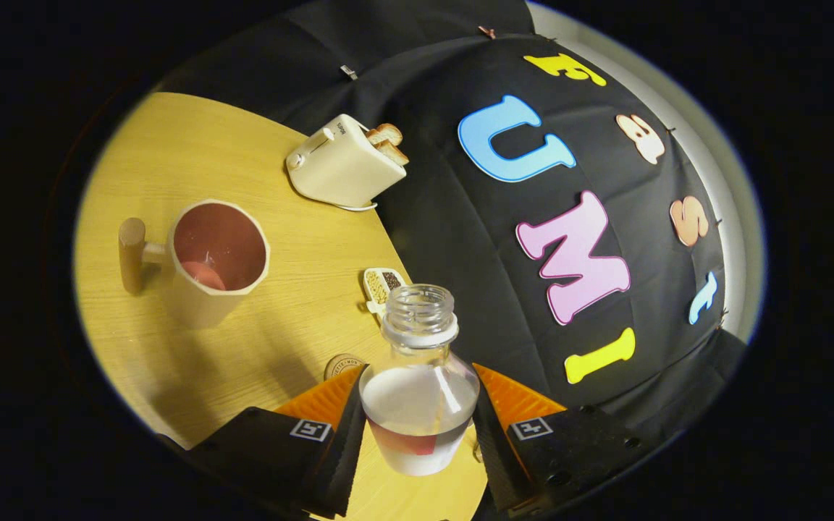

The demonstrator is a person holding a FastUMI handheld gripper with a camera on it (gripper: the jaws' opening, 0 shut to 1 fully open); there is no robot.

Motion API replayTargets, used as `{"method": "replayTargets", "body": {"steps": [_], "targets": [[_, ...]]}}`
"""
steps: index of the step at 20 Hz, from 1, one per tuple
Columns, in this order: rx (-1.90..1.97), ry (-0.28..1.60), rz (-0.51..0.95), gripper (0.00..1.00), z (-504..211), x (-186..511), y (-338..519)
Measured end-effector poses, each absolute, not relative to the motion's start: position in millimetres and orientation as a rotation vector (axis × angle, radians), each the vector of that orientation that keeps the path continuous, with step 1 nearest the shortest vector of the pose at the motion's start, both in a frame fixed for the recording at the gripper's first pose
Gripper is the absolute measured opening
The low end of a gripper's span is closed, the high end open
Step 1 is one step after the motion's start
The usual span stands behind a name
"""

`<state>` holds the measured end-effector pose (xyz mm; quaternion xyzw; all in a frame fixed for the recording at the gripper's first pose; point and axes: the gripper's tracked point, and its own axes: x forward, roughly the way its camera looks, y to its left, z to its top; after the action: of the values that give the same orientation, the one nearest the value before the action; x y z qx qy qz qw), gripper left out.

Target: Take the bottle from table, then pour the juice into the cup, finally place the bottle on the coaster

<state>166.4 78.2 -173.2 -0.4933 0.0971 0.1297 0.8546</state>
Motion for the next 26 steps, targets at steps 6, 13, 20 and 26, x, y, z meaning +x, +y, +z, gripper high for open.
{"method": "replayTargets", "body": {"steps": [6,13,20,26], "targets": [[-1.175,0.166,0.324,0.74,-182,173,108],[-1.329,0.140,0.386,0.74,-200,169,124],[-1.386,0.176,0.430,0.72,-220,166,130],[-1.461,0.162,0.429,0.70,-216,171,135]]}}
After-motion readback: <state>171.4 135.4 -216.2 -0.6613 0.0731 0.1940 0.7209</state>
